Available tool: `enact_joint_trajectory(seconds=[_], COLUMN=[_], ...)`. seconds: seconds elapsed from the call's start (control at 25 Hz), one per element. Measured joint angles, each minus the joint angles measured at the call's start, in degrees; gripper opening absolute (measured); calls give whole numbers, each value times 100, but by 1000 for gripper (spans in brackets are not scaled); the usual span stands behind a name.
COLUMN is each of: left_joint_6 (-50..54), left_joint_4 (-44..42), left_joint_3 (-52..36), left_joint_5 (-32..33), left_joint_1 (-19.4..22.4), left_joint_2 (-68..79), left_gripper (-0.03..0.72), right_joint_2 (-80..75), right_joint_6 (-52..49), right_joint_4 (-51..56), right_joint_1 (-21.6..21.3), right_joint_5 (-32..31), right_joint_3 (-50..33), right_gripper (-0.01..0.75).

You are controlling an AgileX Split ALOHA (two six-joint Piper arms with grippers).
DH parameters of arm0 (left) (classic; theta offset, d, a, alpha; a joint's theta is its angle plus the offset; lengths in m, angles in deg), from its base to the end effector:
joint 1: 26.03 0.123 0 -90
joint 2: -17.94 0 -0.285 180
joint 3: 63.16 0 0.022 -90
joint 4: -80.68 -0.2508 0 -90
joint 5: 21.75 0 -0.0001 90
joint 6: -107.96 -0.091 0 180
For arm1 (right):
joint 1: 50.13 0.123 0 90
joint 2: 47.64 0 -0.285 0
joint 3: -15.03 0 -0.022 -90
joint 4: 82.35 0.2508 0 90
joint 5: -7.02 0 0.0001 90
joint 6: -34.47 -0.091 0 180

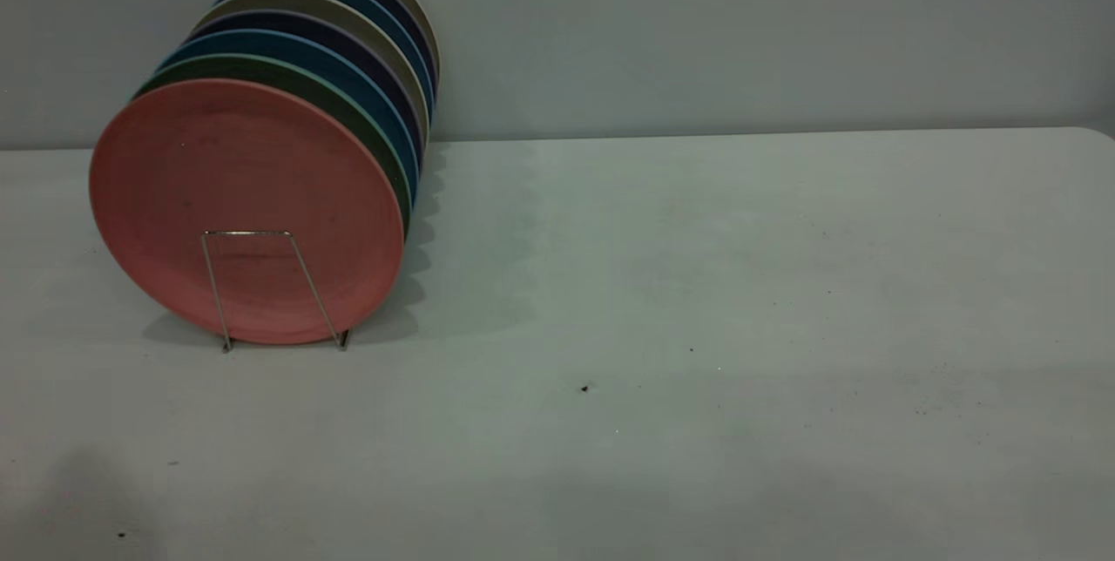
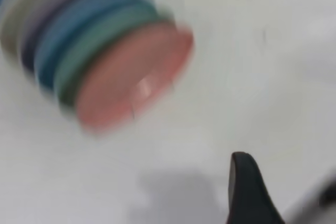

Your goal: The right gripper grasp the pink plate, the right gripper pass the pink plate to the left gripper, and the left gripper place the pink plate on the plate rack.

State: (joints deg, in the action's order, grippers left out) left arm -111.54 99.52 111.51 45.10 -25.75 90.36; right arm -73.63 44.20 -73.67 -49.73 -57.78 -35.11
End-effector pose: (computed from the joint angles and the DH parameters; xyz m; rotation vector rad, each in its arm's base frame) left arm 0.2062 -0.0260 0.3996 0.7838 2.3207 -0.1333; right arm 0.0390 0.0127 0.2596 -0.1967 2.4400 0.1249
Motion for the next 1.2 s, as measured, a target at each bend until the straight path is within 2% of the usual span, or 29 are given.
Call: enact_joint_trajectory(seconds=[0.24, 0.4, 0.72, 0.96, 1.2], left_joint_6=[1531, 1956, 2959, 3434, 3530], left_joint_4=[-1230, -1583, -1659, -1552, -1531], left_joint_3=[-385, -1494, -4076, -4254, -4403], left_joint_5=[5, 5, -20, -32, -191], left_joint_1=[0, 0, 0, 0, 0], left_joint_2=[-1207, -1967, -4118, -5288, -5535], left_gripper=[429, 429, 429, 430, 431], right_joint_2=[4, 4, 4, 12, 22], right_joint_6=[-42, -53, -61, -61, -61], right_joint_4=[12, 17, 17, 17, 17], right_joint_1=[284, 303, 303, 303, 319], right_joint_5=[24, 29, 29, 29, 29], right_joint_3=[0, 0, 0, 0, 0], right_gripper=[378, 390, 390, 390, 390])
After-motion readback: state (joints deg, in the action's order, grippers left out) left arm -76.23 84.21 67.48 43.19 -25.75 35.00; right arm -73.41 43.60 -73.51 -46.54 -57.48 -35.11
